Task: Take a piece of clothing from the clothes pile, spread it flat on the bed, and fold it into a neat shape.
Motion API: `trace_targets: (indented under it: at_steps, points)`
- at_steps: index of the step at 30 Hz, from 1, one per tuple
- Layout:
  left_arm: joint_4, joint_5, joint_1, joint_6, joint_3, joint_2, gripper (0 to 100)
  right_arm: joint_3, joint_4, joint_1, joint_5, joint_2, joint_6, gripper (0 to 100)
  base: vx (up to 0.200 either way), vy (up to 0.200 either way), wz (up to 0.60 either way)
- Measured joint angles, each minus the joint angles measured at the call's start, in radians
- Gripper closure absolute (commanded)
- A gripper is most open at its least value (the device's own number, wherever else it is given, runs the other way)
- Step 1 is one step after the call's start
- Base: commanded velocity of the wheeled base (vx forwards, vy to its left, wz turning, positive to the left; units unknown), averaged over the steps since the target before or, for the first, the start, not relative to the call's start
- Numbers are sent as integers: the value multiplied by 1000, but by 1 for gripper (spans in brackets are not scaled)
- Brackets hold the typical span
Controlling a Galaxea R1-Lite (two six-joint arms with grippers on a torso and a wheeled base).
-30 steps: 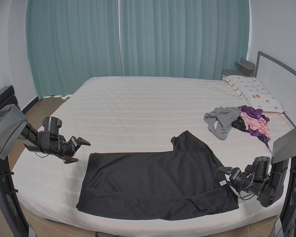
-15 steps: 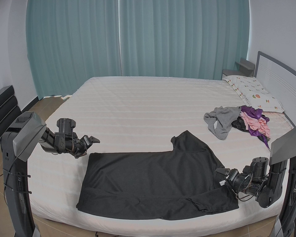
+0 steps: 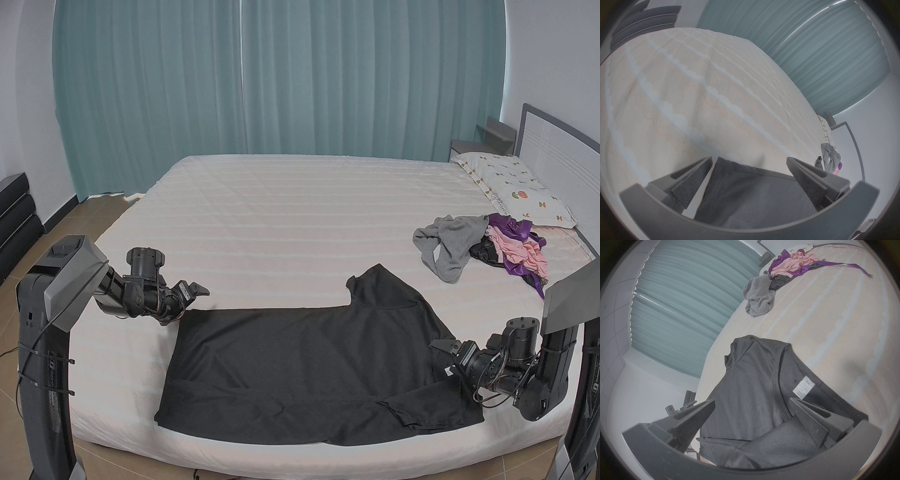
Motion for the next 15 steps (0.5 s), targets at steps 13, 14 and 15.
trace_targets:
  at_steps: [13,14,15]
  points:
    - [-5,38,3,-53,-35,41,100,-11,0,14,0,2,1,0,0,0,0]
    - [-6,49,6,-64,-36,41,100,-11,0,14,0,2,1,0,0,0,0]
    - [-7,55,10,-69,-36,41,100,-11,0,14,0,2,1,0,0,0,0]
